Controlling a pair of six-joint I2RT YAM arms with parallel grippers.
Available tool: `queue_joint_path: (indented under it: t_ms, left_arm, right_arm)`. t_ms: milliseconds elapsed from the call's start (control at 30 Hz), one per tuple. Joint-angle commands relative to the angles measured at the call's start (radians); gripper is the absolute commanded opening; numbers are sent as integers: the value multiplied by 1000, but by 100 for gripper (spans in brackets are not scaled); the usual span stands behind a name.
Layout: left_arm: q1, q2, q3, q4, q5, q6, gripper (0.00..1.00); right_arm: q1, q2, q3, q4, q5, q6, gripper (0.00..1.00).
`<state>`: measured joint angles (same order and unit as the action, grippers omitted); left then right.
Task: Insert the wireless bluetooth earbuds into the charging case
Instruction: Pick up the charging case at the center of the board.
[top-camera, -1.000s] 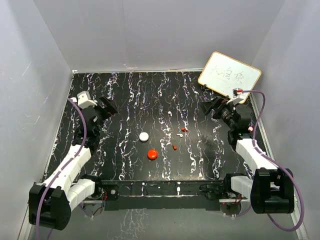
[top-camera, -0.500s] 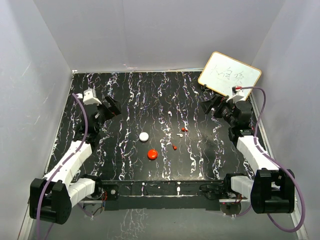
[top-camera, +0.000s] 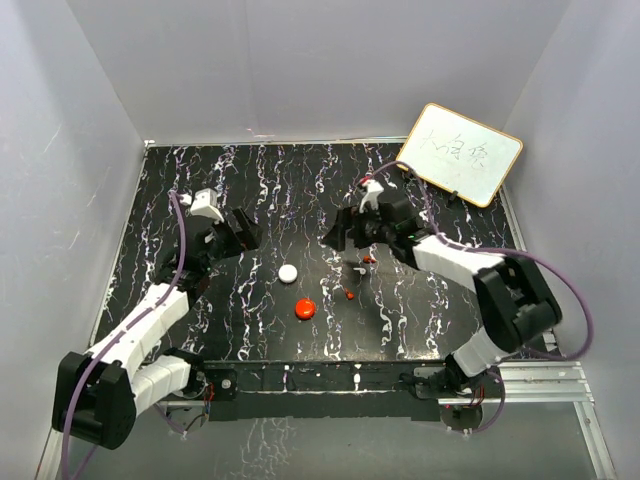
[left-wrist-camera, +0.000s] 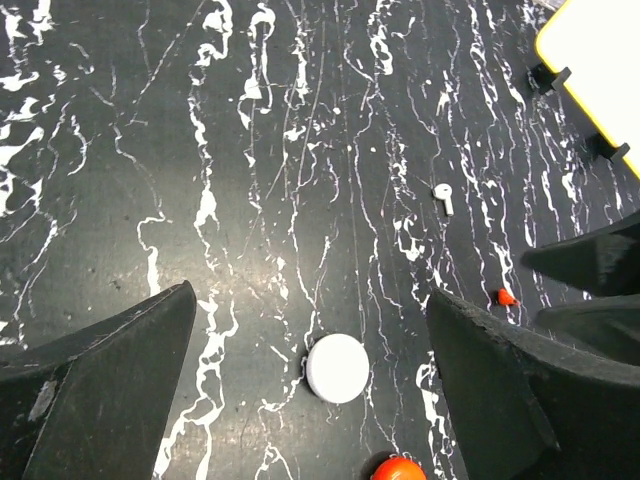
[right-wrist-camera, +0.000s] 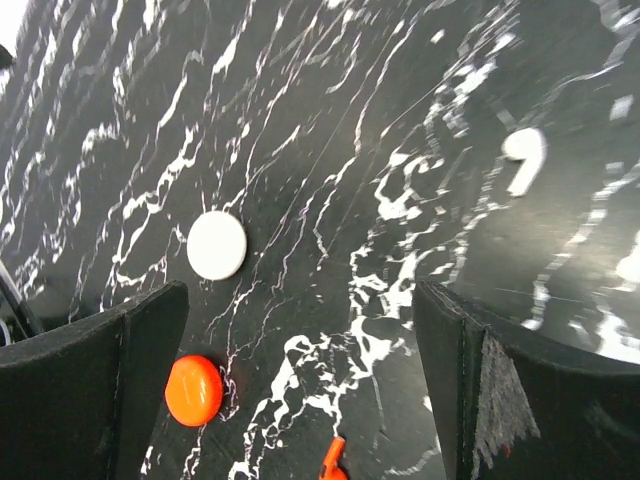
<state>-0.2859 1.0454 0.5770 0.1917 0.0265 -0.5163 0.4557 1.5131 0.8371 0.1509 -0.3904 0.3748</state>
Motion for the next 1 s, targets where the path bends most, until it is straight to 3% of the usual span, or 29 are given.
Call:
queue_joint_path:
  t_ms: [0, 233, 600, 967]
  left_arm:
    - [-4, -60, -4, -84, -34, -12, 99]
    - [-5, -91, -10, -134, -49, -15, 99]
    - [-4, -131, -12, -181, -70, 7, 99]
    - [-4, -128, -5, -193, -80, 18, 99]
  right_arm:
    - [88, 125, 127, 2, -81, -4, 92]
    - [188, 338, 290, -98, -104, -72, 89]
    - [288, 447, 394, -185, 21, -146, 87]
    - [379, 475, 429, -259, 210, -223, 77]
